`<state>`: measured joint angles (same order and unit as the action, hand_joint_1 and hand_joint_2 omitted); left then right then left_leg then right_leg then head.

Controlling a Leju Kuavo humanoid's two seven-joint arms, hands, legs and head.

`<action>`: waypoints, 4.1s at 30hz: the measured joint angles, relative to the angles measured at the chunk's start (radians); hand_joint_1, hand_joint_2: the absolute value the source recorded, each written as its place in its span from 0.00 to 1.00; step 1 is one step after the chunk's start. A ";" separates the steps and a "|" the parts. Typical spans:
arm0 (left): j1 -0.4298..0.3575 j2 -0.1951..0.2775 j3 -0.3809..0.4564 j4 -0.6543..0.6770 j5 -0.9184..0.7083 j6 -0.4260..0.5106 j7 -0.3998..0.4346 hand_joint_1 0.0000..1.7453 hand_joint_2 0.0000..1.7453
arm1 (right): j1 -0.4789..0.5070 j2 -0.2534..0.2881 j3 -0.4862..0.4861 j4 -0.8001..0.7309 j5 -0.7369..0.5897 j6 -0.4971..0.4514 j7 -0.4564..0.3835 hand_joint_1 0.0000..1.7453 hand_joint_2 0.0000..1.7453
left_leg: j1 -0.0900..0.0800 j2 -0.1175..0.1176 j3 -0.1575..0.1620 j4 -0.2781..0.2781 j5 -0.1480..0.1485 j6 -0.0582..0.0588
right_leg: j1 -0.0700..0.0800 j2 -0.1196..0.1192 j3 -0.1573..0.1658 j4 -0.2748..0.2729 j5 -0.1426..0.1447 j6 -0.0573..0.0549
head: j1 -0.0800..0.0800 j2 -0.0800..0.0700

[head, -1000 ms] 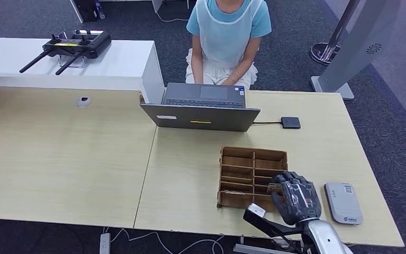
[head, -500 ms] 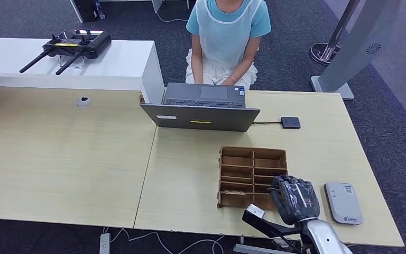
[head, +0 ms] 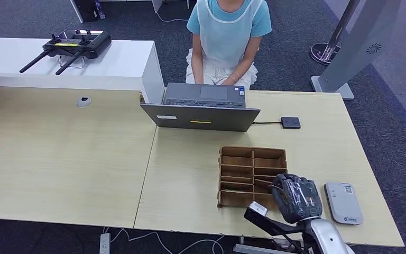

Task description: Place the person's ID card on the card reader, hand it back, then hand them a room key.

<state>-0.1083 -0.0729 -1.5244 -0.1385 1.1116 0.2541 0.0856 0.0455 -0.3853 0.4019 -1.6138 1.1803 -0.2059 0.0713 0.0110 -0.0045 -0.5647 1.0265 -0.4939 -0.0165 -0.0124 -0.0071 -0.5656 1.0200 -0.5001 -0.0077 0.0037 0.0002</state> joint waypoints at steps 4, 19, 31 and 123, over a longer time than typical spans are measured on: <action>0.000 0.000 0.000 0.000 0.000 0.000 -0.003 0.00 0.00 | 0.007 0.000 -0.014 -0.022 -0.049 0.000 -0.025 0.82 1.00 | 0.000 0.000 0.000 0.000 0.000 0.000 | 0.000 0.000 0.000 0.000 0.000 0.000 | 0.000 0.000; 0.001 0.000 0.000 0.000 0.002 0.001 -0.016 0.00 0.00 | 0.023 -0.024 -0.085 -0.125 -0.297 0.057 -0.167 0.91 1.00 | 0.000 0.000 0.000 0.000 0.000 0.000 | 0.000 0.000 0.000 0.000 0.000 0.000 | 0.000 0.000; 0.001 0.000 0.000 0.000 -0.022 0.000 -0.021 0.00 0.00 | -0.081 -0.073 -0.139 -0.175 -0.453 0.155 -0.233 1.00 1.00 | 0.000 0.000 0.000 0.000 0.000 0.000 | 0.000 0.000 0.000 0.000 0.001 0.000 | 0.000 0.000; -0.020 0.045 0.029 0.000 -0.095 -0.104 0.047 0.00 0.00 | -1.011 0.340 0.073 0.512 -0.422 -0.185 -0.094 0.00 1.00 | 0.000 0.000 -0.002 0.001 0.006 -0.001 | 0.000 0.000 -0.003 0.002 0.005 0.000 | 0.000 0.000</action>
<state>-0.1285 -0.0277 -1.4950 -0.1381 1.0169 0.1497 0.1330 -0.9655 -0.0453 0.4747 -1.1021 0.7587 -0.3914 -0.0227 0.0112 -0.0046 -0.5671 1.0276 -0.4883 -0.0171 -0.0122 -0.0066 -0.5690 1.0219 -0.4946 -0.0076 0.0040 0.0001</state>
